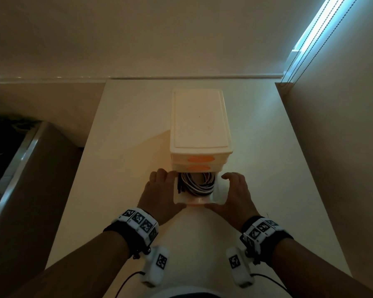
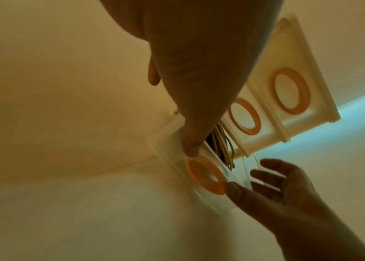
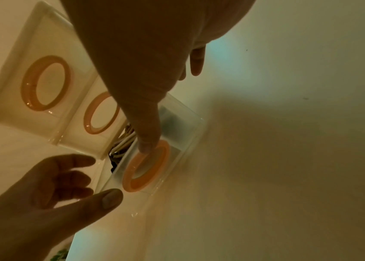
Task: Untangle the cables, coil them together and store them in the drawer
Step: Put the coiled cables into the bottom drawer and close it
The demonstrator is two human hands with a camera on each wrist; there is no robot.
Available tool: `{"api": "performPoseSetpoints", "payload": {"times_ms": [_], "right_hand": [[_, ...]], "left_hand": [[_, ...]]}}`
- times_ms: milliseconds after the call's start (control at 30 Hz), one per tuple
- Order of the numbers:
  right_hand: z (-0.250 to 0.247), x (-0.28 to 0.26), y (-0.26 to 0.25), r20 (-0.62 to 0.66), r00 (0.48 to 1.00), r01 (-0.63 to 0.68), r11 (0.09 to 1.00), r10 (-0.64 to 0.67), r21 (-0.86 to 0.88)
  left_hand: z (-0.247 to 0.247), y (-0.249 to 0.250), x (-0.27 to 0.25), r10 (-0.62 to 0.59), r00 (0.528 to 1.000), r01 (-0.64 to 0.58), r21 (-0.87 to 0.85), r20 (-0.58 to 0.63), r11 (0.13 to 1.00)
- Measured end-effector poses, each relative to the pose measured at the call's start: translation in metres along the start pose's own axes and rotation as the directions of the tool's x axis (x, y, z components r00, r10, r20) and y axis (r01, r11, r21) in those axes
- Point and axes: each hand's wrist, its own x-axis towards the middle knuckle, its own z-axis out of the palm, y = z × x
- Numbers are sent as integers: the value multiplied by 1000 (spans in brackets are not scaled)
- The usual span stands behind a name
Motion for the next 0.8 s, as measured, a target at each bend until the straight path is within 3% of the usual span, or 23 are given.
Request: {"api": "performPoseSetpoints", "payload": {"times_ms": [133,400,800], "right_hand": [[1,8,0,7,996,-89,993,89,79],[0,31,0,22,983,-184,976,183,116],[-5,70,-10,13,966,-256,956,257,142]], "left_hand": [[8,-4,7,-255,966,257,-222,41,940],[8,-10,36,-309,949,314,-323,68,893],[-14,-7,71,-401,911,411,-311,99,857]]}}
